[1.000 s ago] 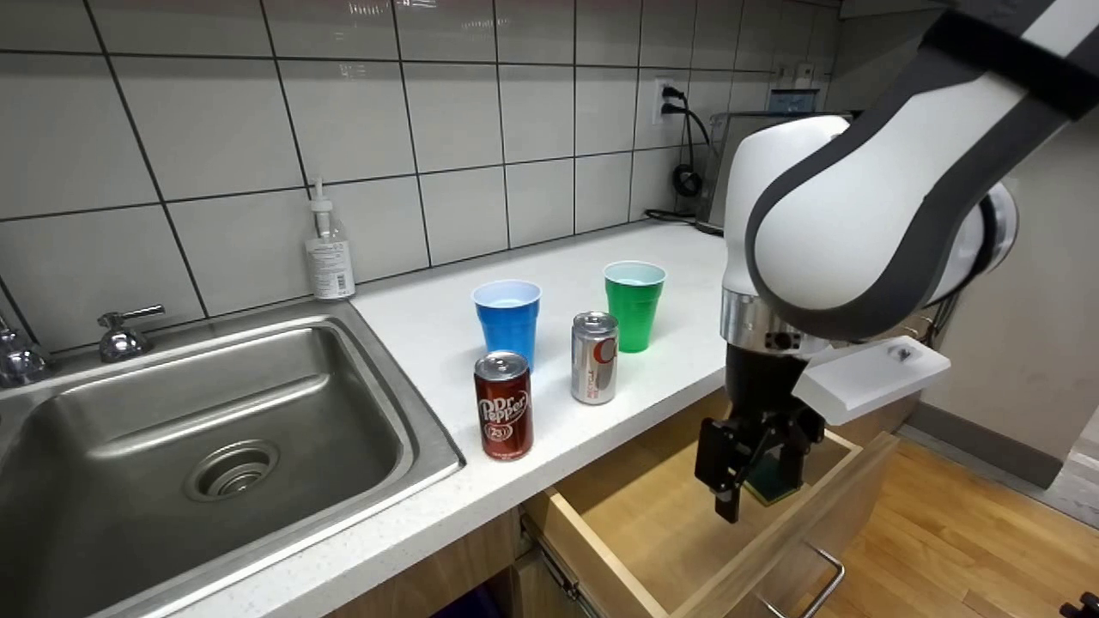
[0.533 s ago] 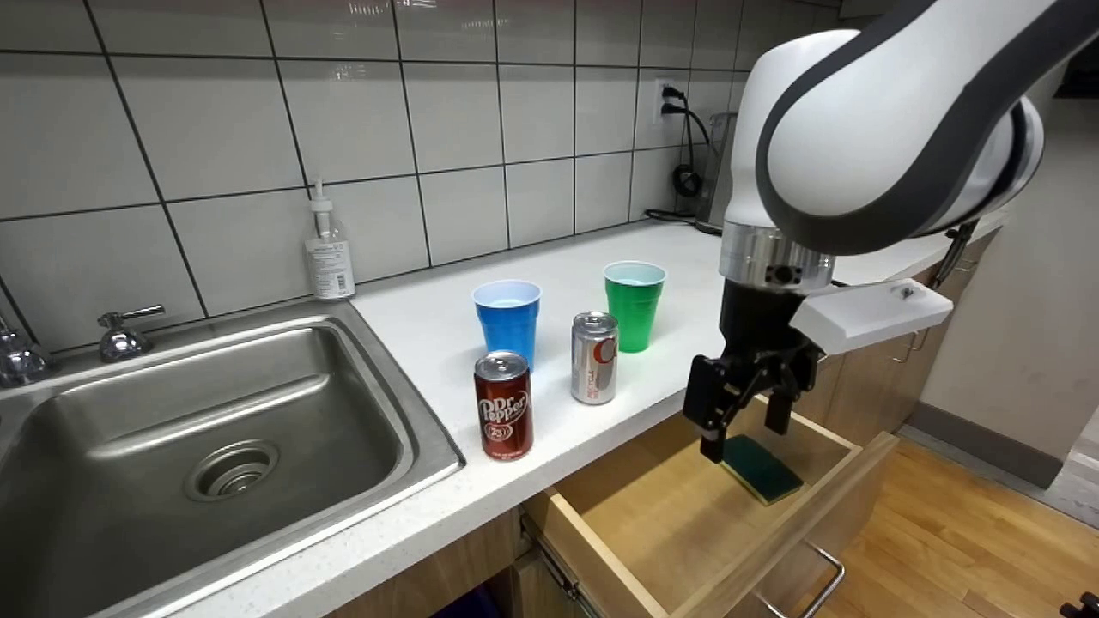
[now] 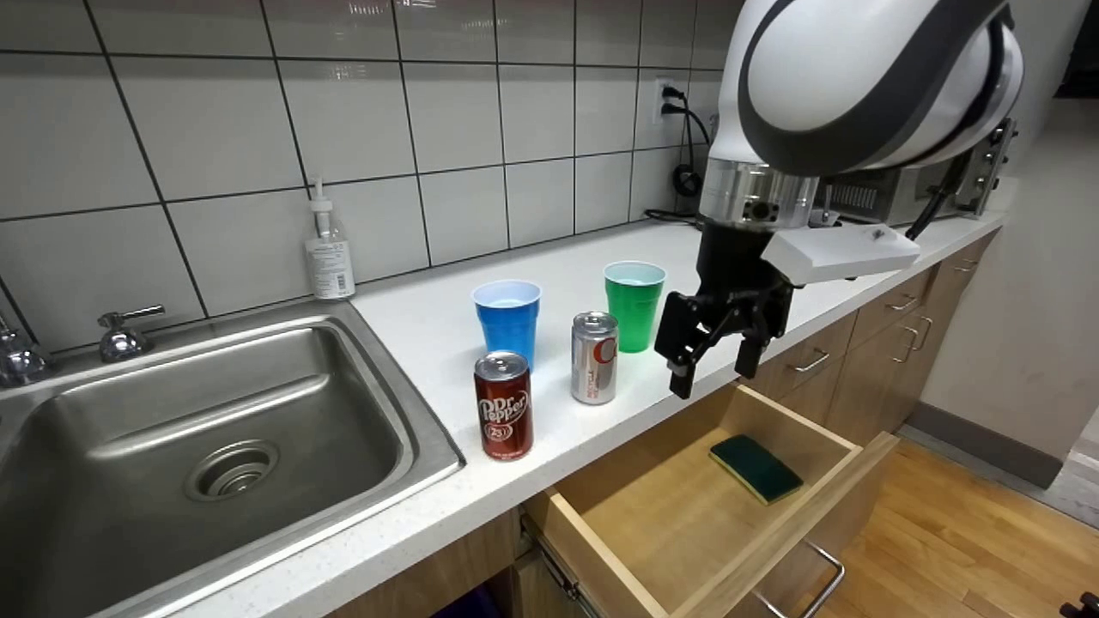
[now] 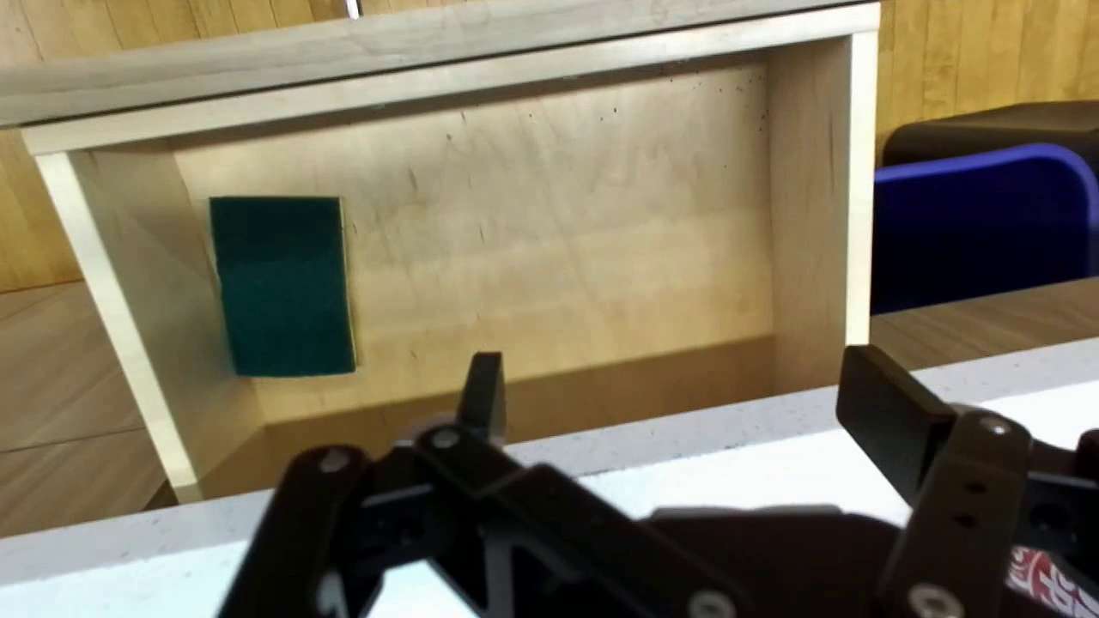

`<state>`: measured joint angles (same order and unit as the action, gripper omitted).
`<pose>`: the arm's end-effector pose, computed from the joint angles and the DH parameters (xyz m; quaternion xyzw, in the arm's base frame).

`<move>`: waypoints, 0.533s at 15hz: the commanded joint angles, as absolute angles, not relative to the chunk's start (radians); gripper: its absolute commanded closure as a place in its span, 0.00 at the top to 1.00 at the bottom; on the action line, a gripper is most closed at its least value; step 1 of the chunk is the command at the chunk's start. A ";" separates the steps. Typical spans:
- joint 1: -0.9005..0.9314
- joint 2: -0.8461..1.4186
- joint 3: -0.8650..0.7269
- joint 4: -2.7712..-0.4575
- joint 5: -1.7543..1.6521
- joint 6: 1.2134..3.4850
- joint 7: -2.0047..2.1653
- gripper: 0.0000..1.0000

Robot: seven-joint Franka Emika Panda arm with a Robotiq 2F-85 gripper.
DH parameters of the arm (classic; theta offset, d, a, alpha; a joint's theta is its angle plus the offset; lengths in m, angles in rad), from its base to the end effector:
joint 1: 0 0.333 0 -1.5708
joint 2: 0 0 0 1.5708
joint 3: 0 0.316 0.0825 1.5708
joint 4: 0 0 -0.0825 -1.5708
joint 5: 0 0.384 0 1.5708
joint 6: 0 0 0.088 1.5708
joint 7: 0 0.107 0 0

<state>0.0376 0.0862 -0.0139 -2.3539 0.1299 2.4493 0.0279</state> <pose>0.5091 0.0121 0.2945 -0.9978 0.0518 -0.0036 0.0412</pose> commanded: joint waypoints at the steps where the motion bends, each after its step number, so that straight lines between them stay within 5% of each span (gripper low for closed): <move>1: 0.017 0.110 -0.005 -2.256 0.141 2.370 -0.020 1.00; 8: 0.016 0.195 -0.002 -2.095 0.117 2.319 -0.091 1.00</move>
<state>0.0359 0.1409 -0.0139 -2.1932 0.1295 2.3822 -0.0524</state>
